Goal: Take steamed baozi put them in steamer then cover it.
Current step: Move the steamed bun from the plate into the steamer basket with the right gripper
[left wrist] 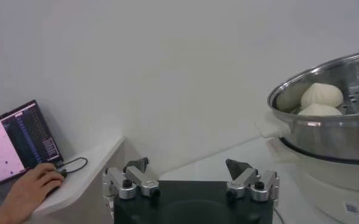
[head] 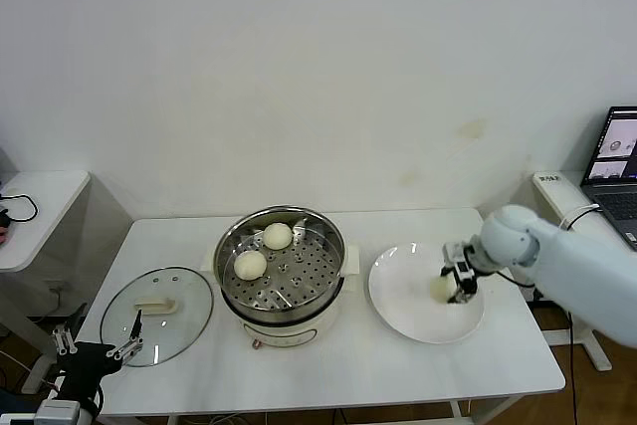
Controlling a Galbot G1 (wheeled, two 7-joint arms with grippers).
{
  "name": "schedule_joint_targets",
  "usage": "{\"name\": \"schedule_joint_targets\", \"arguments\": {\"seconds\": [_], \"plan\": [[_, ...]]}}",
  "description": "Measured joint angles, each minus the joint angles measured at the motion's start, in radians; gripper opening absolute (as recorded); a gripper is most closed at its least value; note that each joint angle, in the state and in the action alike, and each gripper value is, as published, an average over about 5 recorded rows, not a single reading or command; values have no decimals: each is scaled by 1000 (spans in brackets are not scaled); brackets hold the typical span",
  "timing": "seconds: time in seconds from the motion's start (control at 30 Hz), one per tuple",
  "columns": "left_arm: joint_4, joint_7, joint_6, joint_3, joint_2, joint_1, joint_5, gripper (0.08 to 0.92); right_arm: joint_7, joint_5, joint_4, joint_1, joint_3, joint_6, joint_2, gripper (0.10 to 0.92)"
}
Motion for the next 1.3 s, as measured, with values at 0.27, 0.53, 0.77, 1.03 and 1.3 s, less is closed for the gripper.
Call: {"name": "schedule_joint_targets", "arguments": {"seconds": [0.27,0.53,0.77,1.03,1.3], "plan": [[-6,0,-1,3,2,-1,0,823,14,92,-6,198,-86,-23,64,594],[-4,-1,-3,-6,1,1,-2,823,40,185,-19,356,-178,-41,199,594],[-4,-1,-3,-18,-6,-1,-3,823,73,253,-34,410,-232,-22,342,594],[-4,-1,-3,-32,-8,-2,-5,823,108,265,-44,398,-294,53,465,594],[-2,-1,-3,-34,-14,-8,-6,823,136,198,-58,365,-361,177,532,594]]}}
